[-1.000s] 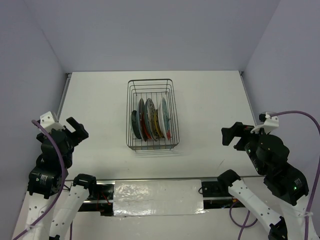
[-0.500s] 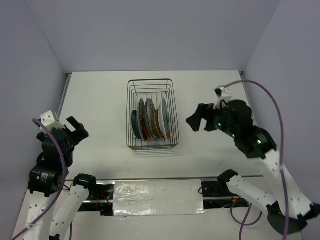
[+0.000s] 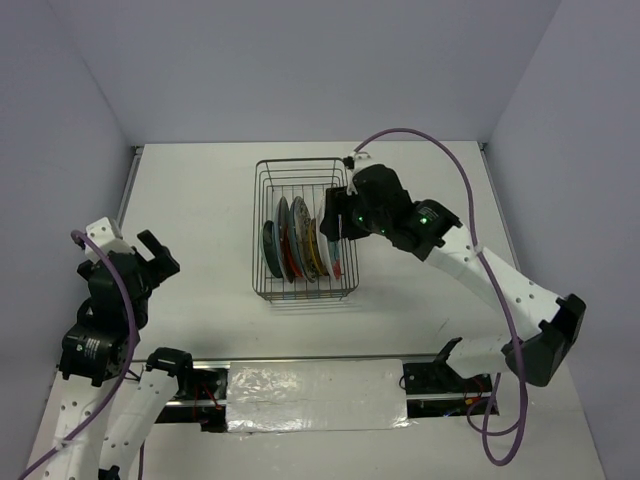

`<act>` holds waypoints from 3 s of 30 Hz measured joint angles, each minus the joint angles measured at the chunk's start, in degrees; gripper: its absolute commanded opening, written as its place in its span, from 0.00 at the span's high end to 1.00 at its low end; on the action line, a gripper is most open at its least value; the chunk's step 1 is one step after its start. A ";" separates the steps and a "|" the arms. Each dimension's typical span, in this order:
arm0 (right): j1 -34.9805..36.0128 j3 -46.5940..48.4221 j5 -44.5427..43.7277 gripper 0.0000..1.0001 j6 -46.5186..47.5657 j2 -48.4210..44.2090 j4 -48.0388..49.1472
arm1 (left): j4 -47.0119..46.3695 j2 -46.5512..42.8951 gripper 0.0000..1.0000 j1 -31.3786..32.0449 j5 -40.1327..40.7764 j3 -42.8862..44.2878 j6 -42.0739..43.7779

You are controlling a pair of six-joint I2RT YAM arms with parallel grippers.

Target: Unload the plates from the dish rack

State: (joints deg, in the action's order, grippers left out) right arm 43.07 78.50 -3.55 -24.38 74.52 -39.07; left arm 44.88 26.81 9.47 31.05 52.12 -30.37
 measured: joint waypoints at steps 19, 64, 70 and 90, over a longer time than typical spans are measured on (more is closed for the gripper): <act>3.32 3.32 -8.50 0.98 -6.75 15.39 0.46 | -0.26 0.87 0.01 -0.02 -1.33 0.00 0.15; -20.68 34.56 -30.99 1.00 12.76 44.65 -22.36 | -0.42 0.94 0.00 -0.02 -1.99 0.00 0.20; -22.23 44.19 -31.47 1.00 15.61 54.49 -21.86 | -0.68 1.38 0.01 -0.02 -2.82 0.00 0.26; -26.60 38.99 -23.17 0.41 15.69 57.94 -14.93 | -1.62 3.52 0.01 0.00 -4.39 0.00 0.59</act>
State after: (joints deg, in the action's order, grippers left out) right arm 16.47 117.49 -26.72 -8.69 132.46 -54.00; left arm 43.27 30.33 9.47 26.65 52.12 -29.78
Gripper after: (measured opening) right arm 0.553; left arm 0.994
